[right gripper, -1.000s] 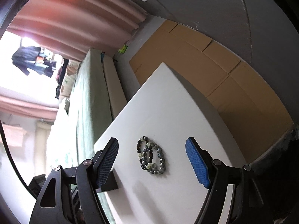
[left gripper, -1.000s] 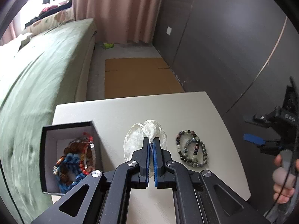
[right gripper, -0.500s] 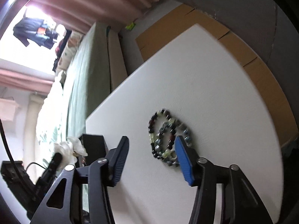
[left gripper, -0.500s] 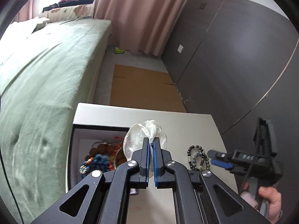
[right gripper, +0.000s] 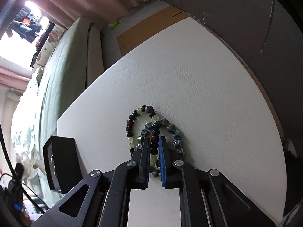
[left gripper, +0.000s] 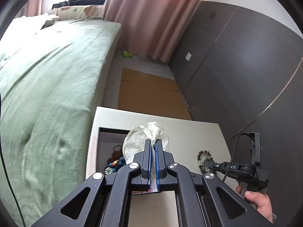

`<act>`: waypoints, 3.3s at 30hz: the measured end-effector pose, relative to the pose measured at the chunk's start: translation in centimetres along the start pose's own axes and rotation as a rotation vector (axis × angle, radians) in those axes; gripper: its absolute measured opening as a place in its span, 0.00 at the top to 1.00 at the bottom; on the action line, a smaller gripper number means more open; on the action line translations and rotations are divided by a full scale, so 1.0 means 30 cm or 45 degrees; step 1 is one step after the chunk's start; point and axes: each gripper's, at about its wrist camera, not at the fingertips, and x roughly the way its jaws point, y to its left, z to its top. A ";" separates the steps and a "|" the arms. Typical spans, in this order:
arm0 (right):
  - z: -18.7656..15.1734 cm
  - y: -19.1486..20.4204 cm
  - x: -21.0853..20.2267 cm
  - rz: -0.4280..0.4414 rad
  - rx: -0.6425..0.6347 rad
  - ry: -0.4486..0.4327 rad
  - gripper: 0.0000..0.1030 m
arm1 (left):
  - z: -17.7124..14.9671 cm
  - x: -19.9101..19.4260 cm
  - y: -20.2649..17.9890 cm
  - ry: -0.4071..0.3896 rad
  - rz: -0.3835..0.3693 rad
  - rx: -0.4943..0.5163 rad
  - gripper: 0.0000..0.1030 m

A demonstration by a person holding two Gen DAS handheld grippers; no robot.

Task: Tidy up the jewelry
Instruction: 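Carry the flower into the box with left while right grasps the dark bead bracelet, then lower the dark bead bracelet into the box and open the right gripper, then move the left gripper to the grey metal bead bracelet and grasp it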

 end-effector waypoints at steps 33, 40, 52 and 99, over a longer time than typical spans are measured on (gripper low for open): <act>-0.207 0.548 -0.168 0.796 -0.321 -0.110 0.90 | 0.058 -0.116 0.291 -0.068 0.038 -0.323 0.25; -0.214 0.547 -0.112 0.546 -0.341 -0.103 0.47 | 0.053 -0.121 0.271 -0.056 0.020 -0.303 0.25; -0.160 0.376 -0.226 0.381 -0.298 -0.139 0.33 | 0.011 -0.096 0.168 -0.098 0.061 -0.305 0.14; -0.039 -0.286 -0.505 0.171 0.144 -0.333 0.00 | -0.162 0.218 -0.470 0.132 -0.075 0.112 0.13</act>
